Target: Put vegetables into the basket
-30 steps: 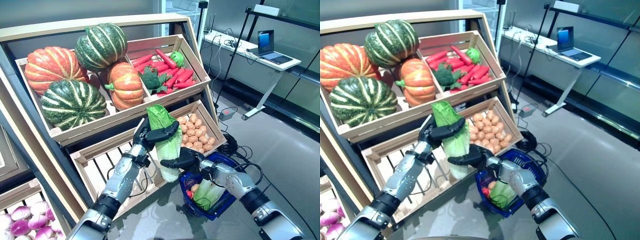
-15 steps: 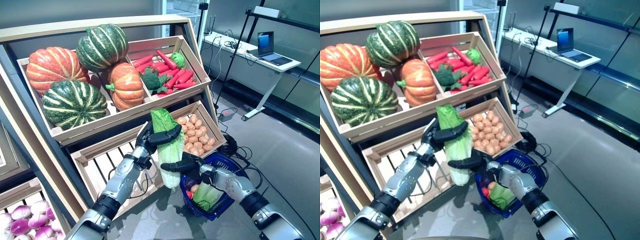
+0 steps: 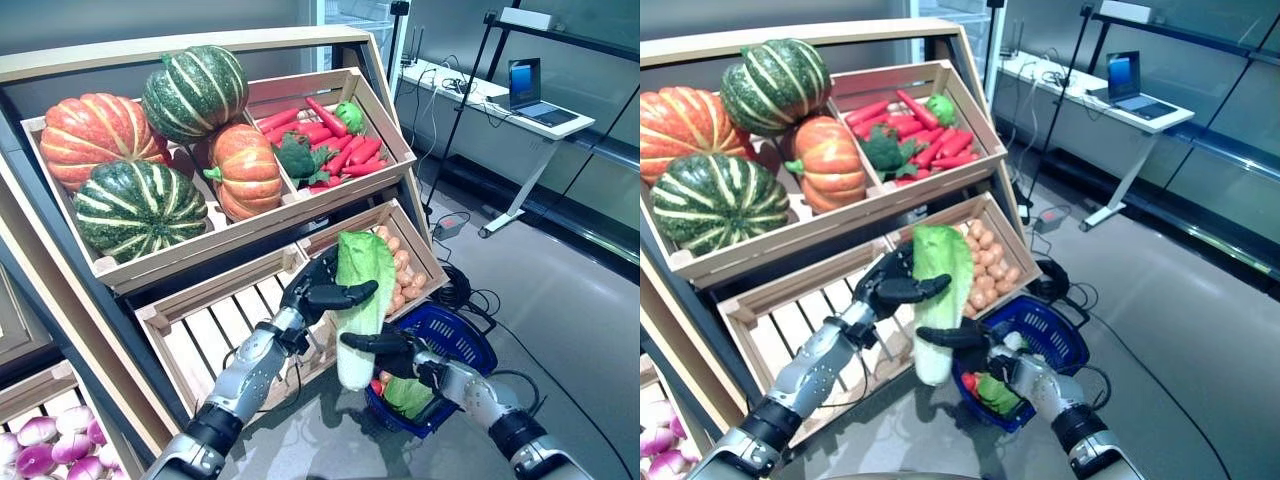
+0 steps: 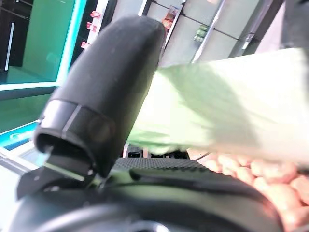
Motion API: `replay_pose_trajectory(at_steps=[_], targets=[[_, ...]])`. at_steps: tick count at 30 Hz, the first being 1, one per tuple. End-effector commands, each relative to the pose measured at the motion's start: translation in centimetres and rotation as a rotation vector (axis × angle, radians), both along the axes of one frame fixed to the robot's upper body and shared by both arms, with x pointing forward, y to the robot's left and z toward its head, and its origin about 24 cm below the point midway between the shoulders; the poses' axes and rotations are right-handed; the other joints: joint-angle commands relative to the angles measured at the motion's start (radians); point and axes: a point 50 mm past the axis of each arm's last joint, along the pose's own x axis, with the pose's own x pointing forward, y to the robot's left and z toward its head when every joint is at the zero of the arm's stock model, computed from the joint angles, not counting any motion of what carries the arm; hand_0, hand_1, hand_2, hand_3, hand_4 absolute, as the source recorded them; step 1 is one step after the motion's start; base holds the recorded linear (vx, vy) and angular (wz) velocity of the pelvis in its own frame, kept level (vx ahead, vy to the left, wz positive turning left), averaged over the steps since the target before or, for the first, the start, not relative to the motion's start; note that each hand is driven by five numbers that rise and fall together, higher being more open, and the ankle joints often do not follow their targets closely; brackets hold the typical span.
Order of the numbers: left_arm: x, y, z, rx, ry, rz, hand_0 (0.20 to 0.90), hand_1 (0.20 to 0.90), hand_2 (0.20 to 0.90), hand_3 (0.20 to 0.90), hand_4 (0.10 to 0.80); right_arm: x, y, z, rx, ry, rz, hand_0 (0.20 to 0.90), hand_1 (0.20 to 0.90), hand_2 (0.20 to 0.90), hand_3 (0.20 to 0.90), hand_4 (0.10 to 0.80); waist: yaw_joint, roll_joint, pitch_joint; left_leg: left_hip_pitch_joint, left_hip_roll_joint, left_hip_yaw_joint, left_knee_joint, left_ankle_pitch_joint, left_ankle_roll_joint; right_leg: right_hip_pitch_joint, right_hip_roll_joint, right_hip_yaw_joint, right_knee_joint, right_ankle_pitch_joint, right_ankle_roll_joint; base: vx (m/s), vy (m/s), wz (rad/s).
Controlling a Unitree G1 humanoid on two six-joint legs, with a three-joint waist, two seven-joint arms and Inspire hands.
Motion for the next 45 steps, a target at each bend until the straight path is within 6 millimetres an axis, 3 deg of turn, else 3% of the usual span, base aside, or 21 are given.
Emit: replay_pose_trajectory(at_steps=[1, 16, 19, 22, 28, 30, 34, 39, 45], targets=[[1.4, -0.2, 4.6, -0.066, -0.241, -0.021, 0.9, 0.9, 0.9, 0.9, 0.8, 2.7, -5.0, 3.2, 0.051, -0.185, -0.27, 0.3, 0.3, 0.3, 0.3, 0.4, -0.015, 0.007, -0.025, -0.044, 0.011, 0.023, 0.001, 0.012, 0.003, 0.028, -0.054, -0.013, 0.001, 0.015, 0.0, -0.039, -0.03, -0.16], [1.6, 1.7, 3.4, -0.04, -0.201, 0.08, 0.9, 0.9, 0.9, 0.9, 0.8, 0.0, -11.1, 0.9, 0.003, -0.105, -0.621, 0.3, 0.3, 0.3, 0.3, 0.4, -0.032, 0.008, -0.011, -0.048, 0.014, 0.038, 0.001, 0.012, 0.005, 0.015, -0.046, 0.014, 0.001, 0.02, 0.001, -0.014, -0.008, -0.07], [1.6, 1.9, 3.2, -0.029, -0.196, 0.108, 0.9, 0.9, 0.9, 0.9, 0.8, -0.1, -11.3, 0.3, -0.02, -0.067, -0.659, 0.3, 0.3, 0.3, 0.3, 0.4, -0.025, 0.011, 0.004, -0.045, 0.012, 0.041, 0.01, 0.012, 0.009, 0.007, -0.048, 0.016, 0.035, 0.004, -0.005, 0.0, 0.0, 0.0], [1.9, 2.0, 3.6, -0.018, -0.221, 0.147, 0.9, 0.9, 0.9, 0.9, 0.8, 0.7, -11.2, 0.3, -0.044, -0.059, -0.673, 0.3, 0.3, 0.3, 0.3, 0.4, -0.015, 0.014, 0.055, -0.108, 0.007, 0.03, 0.122, -0.019, 0.01, -0.05, -0.052, 0.021, 0.131, -0.035, -0.021, -0.13, -0.022, -0.04], [4.0, 1.2, 6.9, -0.026, -0.358, 0.169, 0.9, 0.9, 0.9, 0.9, 0.8, 5.9, -11.7, 4.8, -0.043, -0.177, -0.837, 0.3, 0.3, 0.3, 0.3, 0.4, 0.0, 0.026, 0.234, -0.355, 0.013, -0.005, 0.394, -0.08, 0.006, -0.252, -0.087, 0.006, 0.353, -0.091, -0.045, -0.382, -0.02, 0.03], [4.3, 0.8, 8.1, -0.037, -0.395, 0.17, 0.9, 0.9, 0.9, 0.9, 0.8, 7.7, -12.0, 7.2, -0.047, -0.231, -0.881, 0.3, 0.3, 0.3, 0.3, 0.4, 0.006, 0.042, 0.295, -0.474, 0.01, -0.018, 0.525, -0.121, 0.012, -0.361, -0.11, 0.007, 0.49, -0.131, -0.057, -0.323, 0.045, 0.1], [4.1, 0.9, 8.4, -0.072, -0.41, 0.165, 0.9, 0.9, 0.9, 0.9, 0.8, 9.3, -13.4, 10.5, -0.077, -0.316, -0.912, 0.3, 0.3, 0.3, 0.3, 0.4, 0.021, 0.07, 0.356, -0.655, 0.009, -0.043, 0.751, -0.208, 0.037, -0.532, -0.177, -0.001, 0.749, -0.216, -0.082, -0.222, 0.066, 0.15], [4.4, 0.4, 8.2, -0.083, -0.389, 0.153, 0.9, 0.9, 0.9, 0.9, 0.8, 10.4, -14.1, 12.5, -0.048, -0.338, -0.956, 0.3, 0.3, 0.3, 0.3, 0.4, 0.035, 0.078, 0.388, -0.761, 0.007, -0.076, 0.945, -0.318, 0.058, -0.648, -0.219, 0.022, 0.947, -0.306, -0.083, -0.078, 0.016, 0.26], [4.7, 0.6, 8.8, -0.113, -0.405, 0.164, 0.9, 0.9, 0.9, 0.9, 0.8, 11.8, -15.0, 16.5, -0.115, -0.421, -0.954, 0.3, 0.3, 0.3, 0.3, 0.4, 0.041, 0.104, 0.423, -0.879, 0.009, -0.102, 1.089, -0.375, 0.07, -0.786, -0.243, 0.043, 1.096, -0.357, -0.094, -0.072, -0.002, 0.03]])
